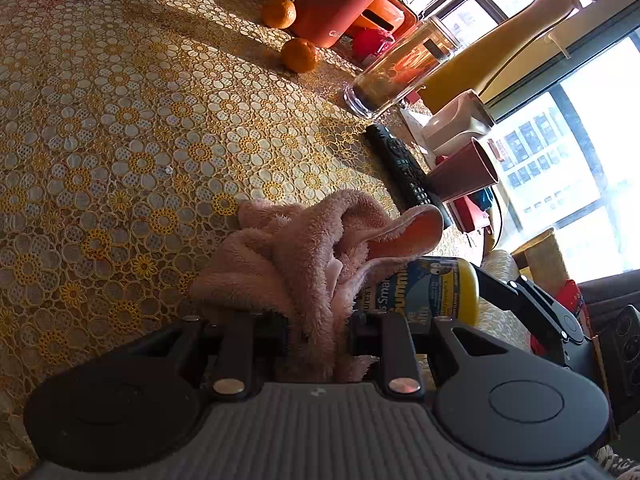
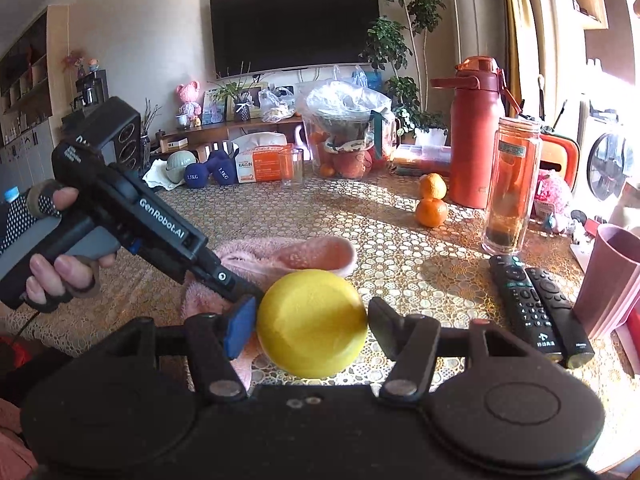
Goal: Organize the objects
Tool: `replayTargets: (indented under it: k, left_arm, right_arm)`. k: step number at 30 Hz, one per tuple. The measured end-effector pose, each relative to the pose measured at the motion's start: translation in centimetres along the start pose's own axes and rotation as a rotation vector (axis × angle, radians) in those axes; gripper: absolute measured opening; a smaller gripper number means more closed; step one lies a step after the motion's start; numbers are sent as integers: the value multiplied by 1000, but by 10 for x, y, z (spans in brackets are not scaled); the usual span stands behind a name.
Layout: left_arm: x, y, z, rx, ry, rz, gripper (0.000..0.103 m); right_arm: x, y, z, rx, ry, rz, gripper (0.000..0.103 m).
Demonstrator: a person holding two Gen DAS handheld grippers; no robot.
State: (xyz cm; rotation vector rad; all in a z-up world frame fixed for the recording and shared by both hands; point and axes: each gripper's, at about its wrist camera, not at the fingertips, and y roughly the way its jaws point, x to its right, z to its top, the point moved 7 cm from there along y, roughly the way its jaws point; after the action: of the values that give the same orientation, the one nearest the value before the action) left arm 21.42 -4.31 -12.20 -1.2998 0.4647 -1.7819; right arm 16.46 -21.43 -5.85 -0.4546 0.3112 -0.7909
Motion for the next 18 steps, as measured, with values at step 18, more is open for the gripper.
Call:
replayTargets:
  k: [18]
  left_arm:
    - [78, -43, 3, 118, 61, -194, 25]
  right_arm:
    - [55, 15, 1, -70, 519, 8, 60]
